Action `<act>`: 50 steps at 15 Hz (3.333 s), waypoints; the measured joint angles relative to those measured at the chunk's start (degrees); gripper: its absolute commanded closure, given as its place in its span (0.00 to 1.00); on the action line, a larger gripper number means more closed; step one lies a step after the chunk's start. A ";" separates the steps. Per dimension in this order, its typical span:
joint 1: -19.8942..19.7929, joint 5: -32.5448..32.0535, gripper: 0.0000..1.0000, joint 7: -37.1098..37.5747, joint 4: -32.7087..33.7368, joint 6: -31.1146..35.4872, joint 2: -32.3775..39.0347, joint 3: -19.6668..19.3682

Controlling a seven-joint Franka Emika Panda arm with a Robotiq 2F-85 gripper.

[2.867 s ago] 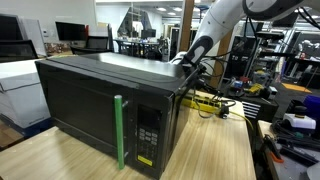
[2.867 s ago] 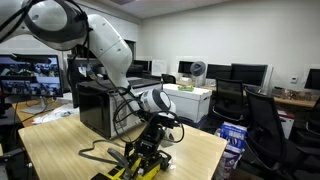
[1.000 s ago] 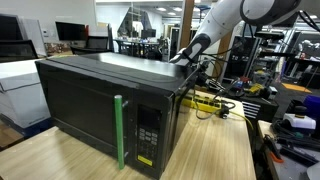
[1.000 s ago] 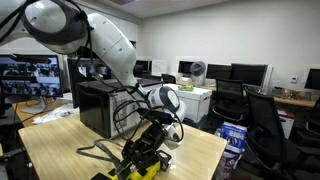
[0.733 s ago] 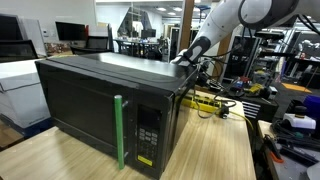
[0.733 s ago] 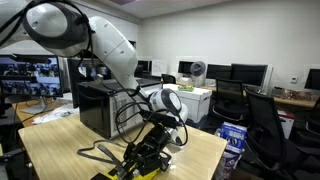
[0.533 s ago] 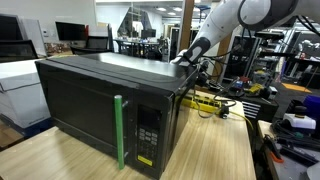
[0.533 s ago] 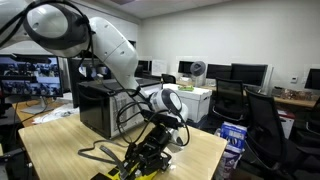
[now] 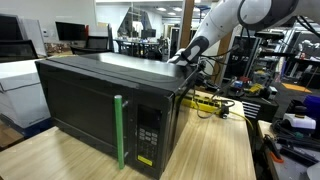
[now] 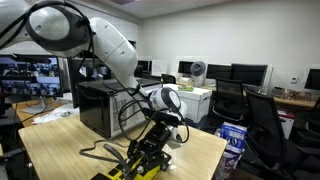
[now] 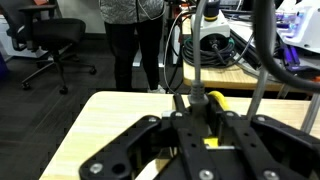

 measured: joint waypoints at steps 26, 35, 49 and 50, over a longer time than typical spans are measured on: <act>0.28 -1.04 0.93 -3.69 7.72 -5.48 7.14 0.27; -0.22 -0.98 0.93 -6.26 9.22 -5.91 7.93 0.49; 0.59 -1.00 0.93 -0.88 5.58 -1.55 6.11 0.85; 0.63 -1.00 0.49 -0.54 4.99 -1.05 5.72 0.87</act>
